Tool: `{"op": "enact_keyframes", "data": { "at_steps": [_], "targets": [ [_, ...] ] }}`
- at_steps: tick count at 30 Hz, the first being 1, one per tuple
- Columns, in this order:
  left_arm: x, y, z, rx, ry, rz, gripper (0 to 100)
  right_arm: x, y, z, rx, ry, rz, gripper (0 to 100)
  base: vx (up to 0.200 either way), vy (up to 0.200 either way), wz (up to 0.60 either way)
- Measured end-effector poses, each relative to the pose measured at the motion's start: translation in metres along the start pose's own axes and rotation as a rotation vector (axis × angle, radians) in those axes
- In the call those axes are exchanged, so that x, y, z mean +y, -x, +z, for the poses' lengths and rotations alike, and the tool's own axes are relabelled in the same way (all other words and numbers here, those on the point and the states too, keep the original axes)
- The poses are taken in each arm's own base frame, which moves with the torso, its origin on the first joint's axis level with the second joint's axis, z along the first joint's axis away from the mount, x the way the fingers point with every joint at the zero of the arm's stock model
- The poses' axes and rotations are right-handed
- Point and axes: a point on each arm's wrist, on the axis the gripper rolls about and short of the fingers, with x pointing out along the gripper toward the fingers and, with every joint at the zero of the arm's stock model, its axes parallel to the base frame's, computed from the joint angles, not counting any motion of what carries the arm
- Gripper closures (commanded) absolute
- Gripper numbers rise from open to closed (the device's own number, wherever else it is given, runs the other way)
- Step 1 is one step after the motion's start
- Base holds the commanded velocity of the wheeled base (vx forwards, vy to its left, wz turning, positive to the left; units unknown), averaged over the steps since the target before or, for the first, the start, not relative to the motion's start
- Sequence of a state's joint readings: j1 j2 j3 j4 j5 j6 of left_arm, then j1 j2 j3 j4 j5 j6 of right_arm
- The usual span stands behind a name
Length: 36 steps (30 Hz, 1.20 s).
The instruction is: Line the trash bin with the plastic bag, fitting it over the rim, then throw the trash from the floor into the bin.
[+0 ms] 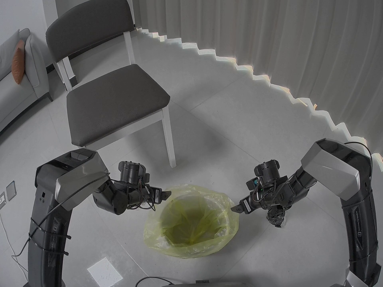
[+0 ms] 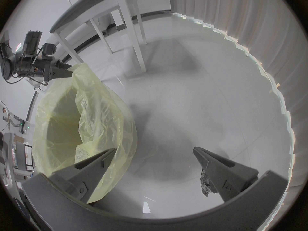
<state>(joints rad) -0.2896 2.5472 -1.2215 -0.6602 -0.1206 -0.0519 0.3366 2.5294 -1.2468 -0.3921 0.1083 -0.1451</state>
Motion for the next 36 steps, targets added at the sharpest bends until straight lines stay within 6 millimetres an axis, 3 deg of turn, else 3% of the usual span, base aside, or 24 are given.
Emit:
{"op": "enact_keyframes", "data": {
  "at_steps": [9, 17, 23, 31, 36],
  "targets": [
    [0.006, -0.013, 0.002, 0.071, 0.012, 0.014, 0, 0.000, -0.006, -0.002, 0.059, 0.022, 0.010, 0, 0.000, 0.000, 0.00],
    [0.006, -0.003, -0.008, 0.113, 0.023, 0.005, 0, -0.001, -0.004, -0.006, 0.090, 0.029, 0.013, 0, 0.000, 0.000, 0.00],
    [0.004, 0.012, -0.016, 0.150, 0.038, -0.011, 0, -0.006, 0.012, -0.011, 0.142, 0.021, 0.012, 0, 0.000, 0.000, 0.00],
    [0.006, 0.028, -0.010, 0.042, 0.084, -0.026, 0, -0.005, 0.049, -0.003, 0.091, 0.028, 0.000, 0, 0.000, 0.000, 0.00],
    [0.011, 0.037, -0.013, 0.022, 0.104, -0.021, 0, 0.019, 0.068, -0.001, 0.051, 0.071, 0.026, 0, 0.000, 0.000, 0.00]
  ]
}}
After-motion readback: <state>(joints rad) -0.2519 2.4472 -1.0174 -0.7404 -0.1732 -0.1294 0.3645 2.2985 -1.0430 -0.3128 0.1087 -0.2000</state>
